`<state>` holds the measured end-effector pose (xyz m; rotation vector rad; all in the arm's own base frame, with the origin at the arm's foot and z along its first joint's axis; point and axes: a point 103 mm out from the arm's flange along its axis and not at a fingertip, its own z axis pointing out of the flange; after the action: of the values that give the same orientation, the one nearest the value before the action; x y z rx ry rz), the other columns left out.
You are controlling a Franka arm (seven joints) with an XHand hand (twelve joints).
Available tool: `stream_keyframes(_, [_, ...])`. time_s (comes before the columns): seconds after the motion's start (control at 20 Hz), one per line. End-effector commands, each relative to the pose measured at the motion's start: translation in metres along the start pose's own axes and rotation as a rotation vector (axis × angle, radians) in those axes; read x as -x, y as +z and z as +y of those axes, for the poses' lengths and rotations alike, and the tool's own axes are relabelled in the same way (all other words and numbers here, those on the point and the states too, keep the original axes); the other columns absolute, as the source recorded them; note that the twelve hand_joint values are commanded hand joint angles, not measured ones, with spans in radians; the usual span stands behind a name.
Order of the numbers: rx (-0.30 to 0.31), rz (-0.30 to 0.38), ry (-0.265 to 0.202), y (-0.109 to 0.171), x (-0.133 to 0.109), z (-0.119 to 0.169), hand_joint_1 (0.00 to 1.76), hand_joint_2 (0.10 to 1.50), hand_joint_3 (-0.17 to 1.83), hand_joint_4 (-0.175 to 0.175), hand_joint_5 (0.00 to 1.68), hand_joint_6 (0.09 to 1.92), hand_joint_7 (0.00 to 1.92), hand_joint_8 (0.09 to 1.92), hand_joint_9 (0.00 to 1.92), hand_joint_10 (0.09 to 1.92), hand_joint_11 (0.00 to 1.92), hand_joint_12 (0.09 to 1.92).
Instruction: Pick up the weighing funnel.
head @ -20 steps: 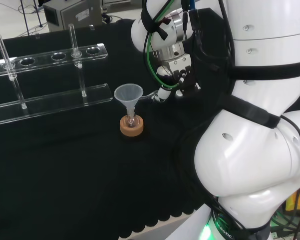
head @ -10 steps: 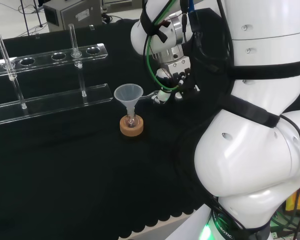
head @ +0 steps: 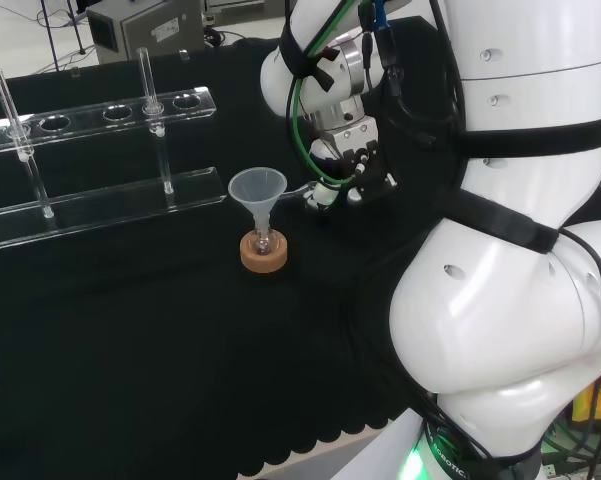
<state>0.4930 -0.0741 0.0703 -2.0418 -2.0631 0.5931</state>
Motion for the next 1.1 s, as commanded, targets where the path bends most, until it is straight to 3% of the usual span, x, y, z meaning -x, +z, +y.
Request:
stream_keyframes(0.05, [-0.003, -0.007, 0.010, 0.0012, 0.0009, 0.0012, 0.81, 0.63, 0.63, -0.068, 0.51, 0.55, 0.51, 0.70, 0.82, 0.55, 0.48, 1.28])
stream_keyframes(1.1, [-0.008, -0.021, 0.016, 0.0032, 0.0002, 0.0036, 0.83, 0.65, 0.64, -0.053, 0.59, 0.76, 0.53, 0.71, 0.83, 0.56, 0.50, 1.27])
